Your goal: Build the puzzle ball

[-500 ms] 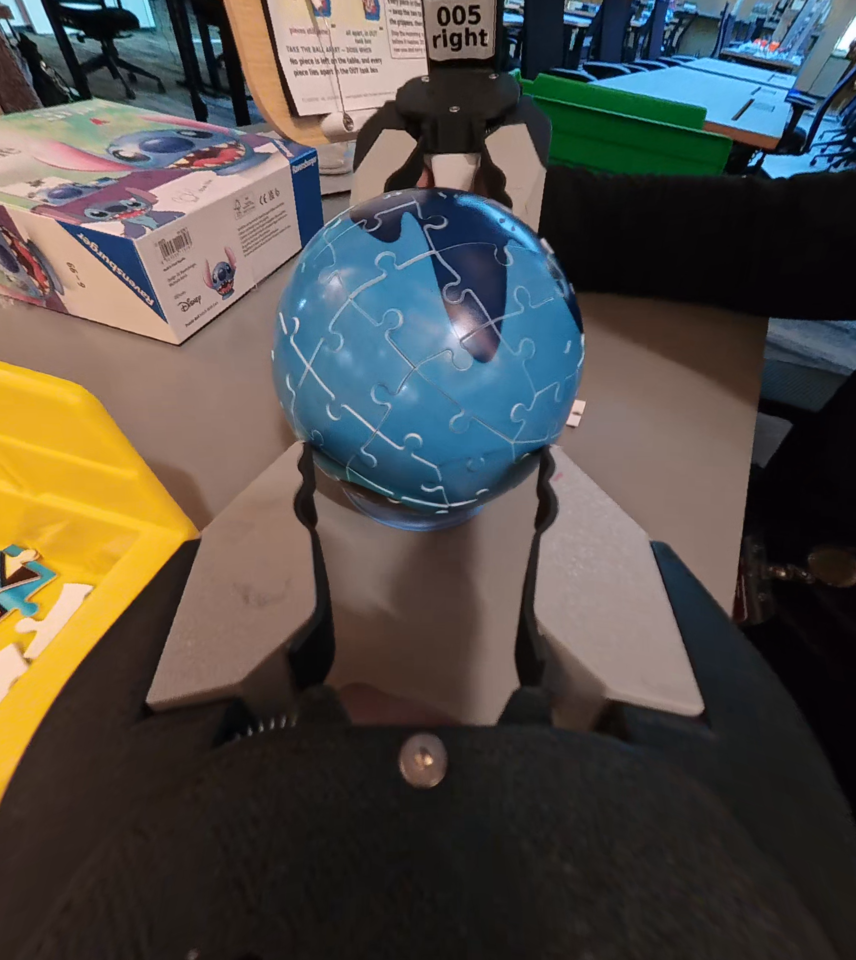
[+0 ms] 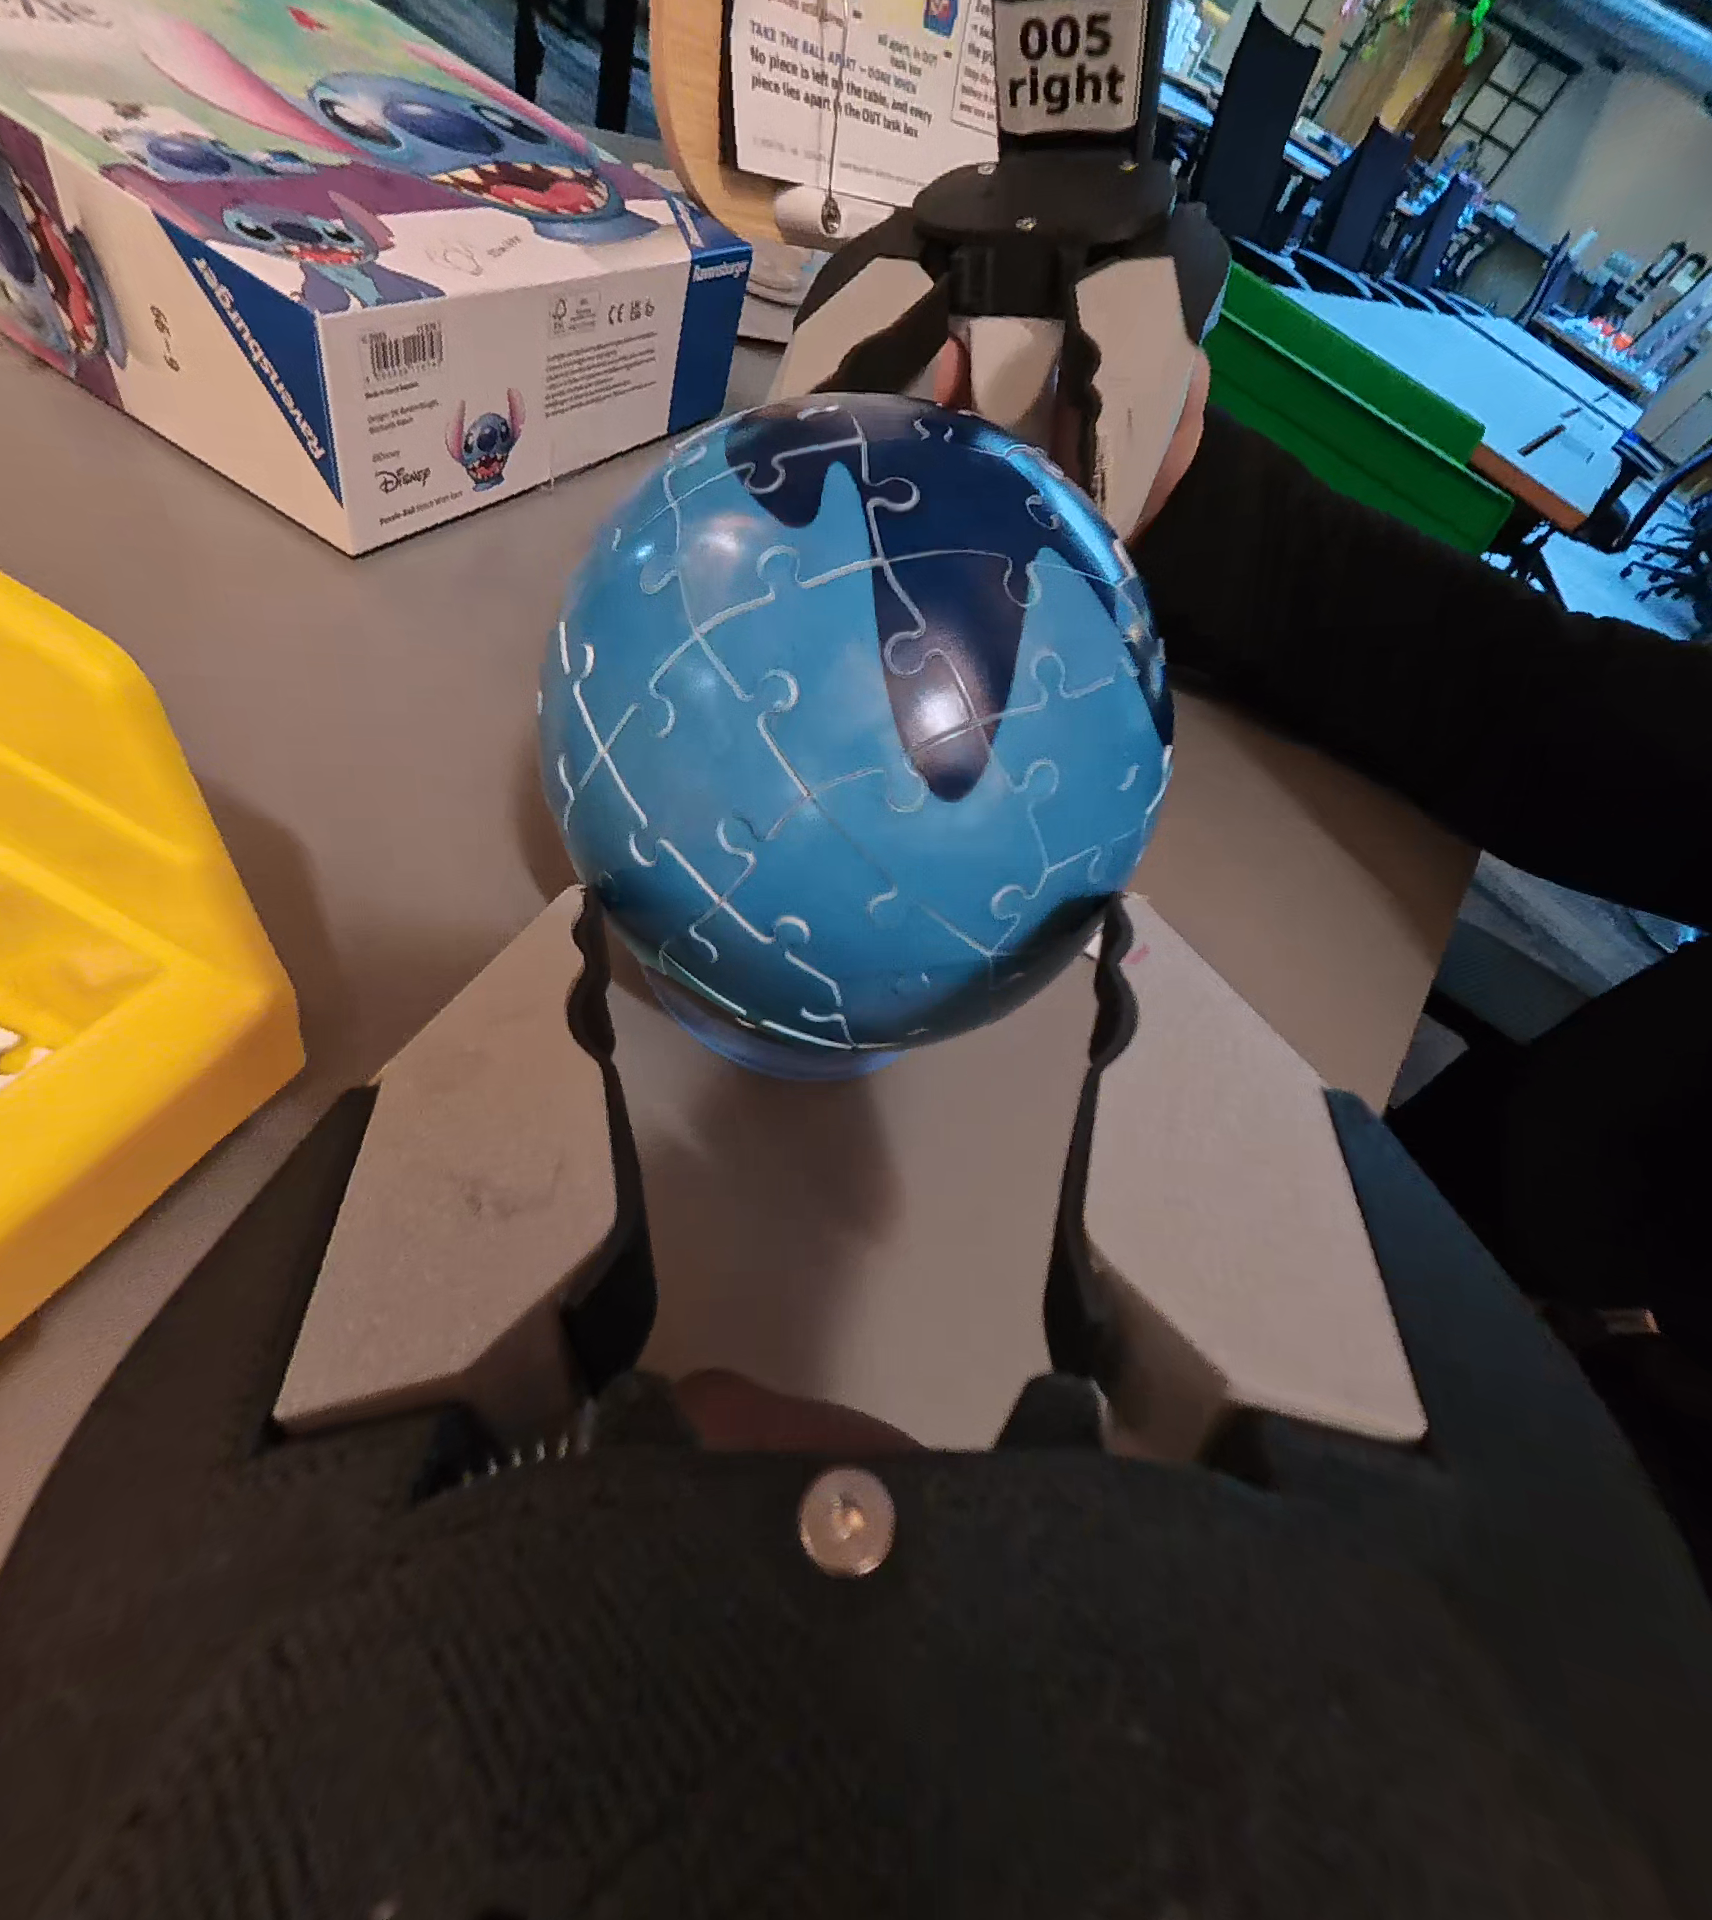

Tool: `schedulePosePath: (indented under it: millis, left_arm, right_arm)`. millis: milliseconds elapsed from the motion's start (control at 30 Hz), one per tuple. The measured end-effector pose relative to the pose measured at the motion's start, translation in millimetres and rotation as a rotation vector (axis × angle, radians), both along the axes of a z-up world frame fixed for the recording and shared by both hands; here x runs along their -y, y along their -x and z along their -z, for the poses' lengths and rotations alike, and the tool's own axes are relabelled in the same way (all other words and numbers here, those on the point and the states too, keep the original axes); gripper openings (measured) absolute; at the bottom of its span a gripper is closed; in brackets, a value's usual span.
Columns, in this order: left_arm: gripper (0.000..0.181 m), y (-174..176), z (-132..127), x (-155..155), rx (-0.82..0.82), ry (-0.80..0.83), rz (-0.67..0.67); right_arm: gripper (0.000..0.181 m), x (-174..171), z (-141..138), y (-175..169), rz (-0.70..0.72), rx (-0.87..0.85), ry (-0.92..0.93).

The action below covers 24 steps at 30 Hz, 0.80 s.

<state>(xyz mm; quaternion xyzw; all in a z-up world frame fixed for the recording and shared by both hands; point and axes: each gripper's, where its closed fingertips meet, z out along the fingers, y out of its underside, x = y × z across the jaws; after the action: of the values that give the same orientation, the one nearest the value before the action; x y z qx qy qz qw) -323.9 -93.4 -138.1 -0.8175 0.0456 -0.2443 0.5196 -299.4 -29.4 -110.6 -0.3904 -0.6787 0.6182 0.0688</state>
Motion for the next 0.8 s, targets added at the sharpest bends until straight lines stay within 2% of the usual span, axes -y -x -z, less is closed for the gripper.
schedulePosePath:
  millis: [200,367,467,667,800]
  left_arm:
    - [0.094,-5.9,0.3,-1.1,0.106,0.056,-0.046]
    - [0.091,-5.3,0.0,-0.3,0.276,0.08,-0.082]
    - [0.09,-7.0,3.6,0.7,0.306,0.082,-0.076]
    - [0.087,-7.8,0.8,2.3,0.288,0.028,-0.073]
    - [0.085,-4.5,-5.8,9.6,0.278,-0.032,-0.063]
  right_arm:
    - [0.078,-0.3,-0.9,1.6,0.006,0.081,0.05]
    - [0.077,-1.4,-3.4,9.7,-0.01,0.139,0.096]
    - [0.077,-0.3,-6.8,14.6,-0.016,0.151,0.125]
    - [0.079,0.7,-8.4,11.5,-0.042,0.058,0.036]
    - [0.083,-14.8,-8.0,2.6,0.02,-0.006,-0.093]
